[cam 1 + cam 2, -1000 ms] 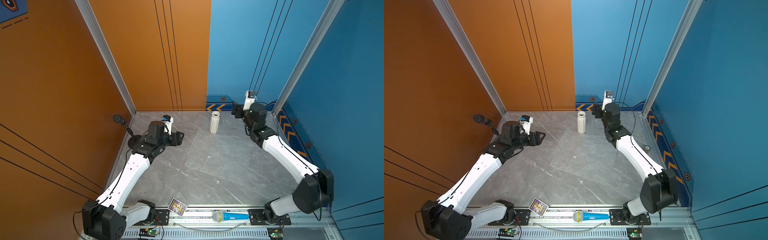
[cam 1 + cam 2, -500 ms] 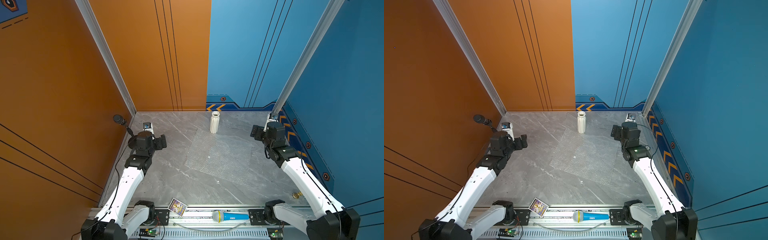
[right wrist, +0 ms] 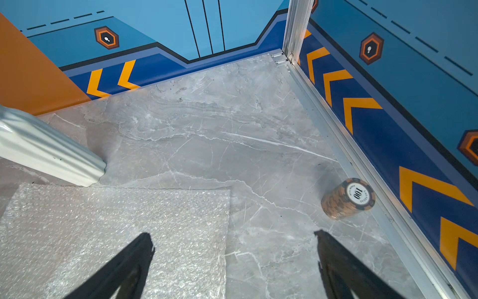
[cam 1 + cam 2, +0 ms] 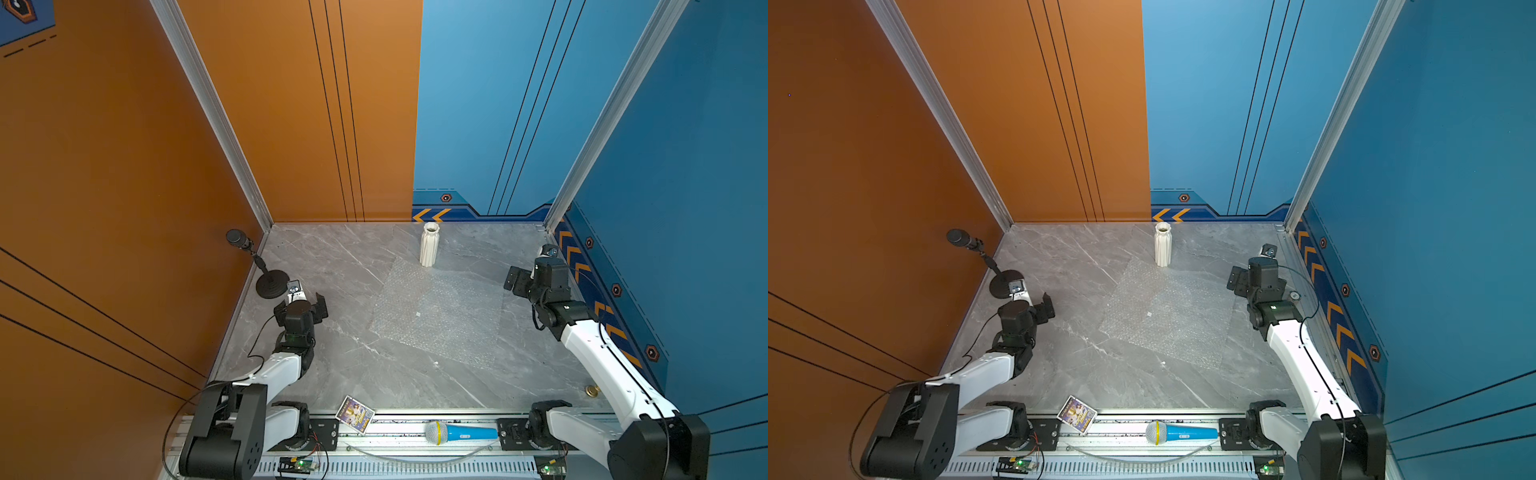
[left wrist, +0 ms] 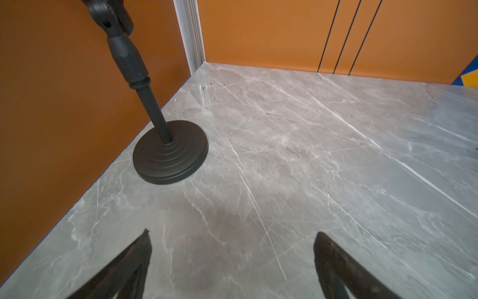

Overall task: Unwrap the vase from the bubble wrap
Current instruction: Reset both arms

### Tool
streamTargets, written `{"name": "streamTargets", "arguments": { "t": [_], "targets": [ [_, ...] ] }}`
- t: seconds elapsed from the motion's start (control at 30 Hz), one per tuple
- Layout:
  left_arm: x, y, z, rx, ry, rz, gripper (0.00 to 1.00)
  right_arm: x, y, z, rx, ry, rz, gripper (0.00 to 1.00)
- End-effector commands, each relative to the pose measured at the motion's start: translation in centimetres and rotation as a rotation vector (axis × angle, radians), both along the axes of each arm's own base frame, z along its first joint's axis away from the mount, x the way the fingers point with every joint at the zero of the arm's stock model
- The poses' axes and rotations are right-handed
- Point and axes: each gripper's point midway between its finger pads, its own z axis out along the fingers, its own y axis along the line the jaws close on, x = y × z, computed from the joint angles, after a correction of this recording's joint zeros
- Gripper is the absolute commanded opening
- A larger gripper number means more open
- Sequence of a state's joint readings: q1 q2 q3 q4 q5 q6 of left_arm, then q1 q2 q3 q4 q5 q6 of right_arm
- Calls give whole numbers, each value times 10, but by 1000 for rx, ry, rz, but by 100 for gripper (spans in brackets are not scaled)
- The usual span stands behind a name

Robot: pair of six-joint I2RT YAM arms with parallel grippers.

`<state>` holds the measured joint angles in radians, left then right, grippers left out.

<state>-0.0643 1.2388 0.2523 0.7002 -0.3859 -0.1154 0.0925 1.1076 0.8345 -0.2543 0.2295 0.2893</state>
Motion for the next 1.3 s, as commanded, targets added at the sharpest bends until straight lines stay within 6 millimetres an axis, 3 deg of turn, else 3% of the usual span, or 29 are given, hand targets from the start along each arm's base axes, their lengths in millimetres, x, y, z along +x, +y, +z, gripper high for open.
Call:
{"name": "streamTargets", "arguments": {
  "t": [0.0, 0.1, 0.23, 0.33, 0.57, 0.87, 1.03, 1.2, 1.27],
  "targets": [
    [9, -3, 23, 41, -148, -42, 98, 5, -4, -6, 15, -20, -14, 100],
    [13, -5, 22, 50, -176, -58, 98, 9, -6, -14, 20, -17, -22, 100],
    [16, -18, 4, 65, -211, -131, 98, 15, -8, -22, 14, -38, -34, 100],
    [32, -33, -4, 74, -132, -214, 98, 17, -12, -24, -16, -65, -40, 100],
    [36, -29, -5, 70, -120, -196, 98, 19, -40, -51, -50, -139, -118, 100],
    [34, -30, -5, 69, -125, -199, 98, 23, -50, -69, -130, -196, -130, 100],
    [34, -28, -5, 69, -129, -192, 98, 24, -43, -90, -120, -215, -79, 100],
    [38, -29, -6, 70, -108, -194, 98, 23, -16, -103, -204, -298, 17, 100],
    [49, -30, -12, 69, -38, -197, 98, 33, -13, -110, -214, -206, 27, 100]
  ]
}}
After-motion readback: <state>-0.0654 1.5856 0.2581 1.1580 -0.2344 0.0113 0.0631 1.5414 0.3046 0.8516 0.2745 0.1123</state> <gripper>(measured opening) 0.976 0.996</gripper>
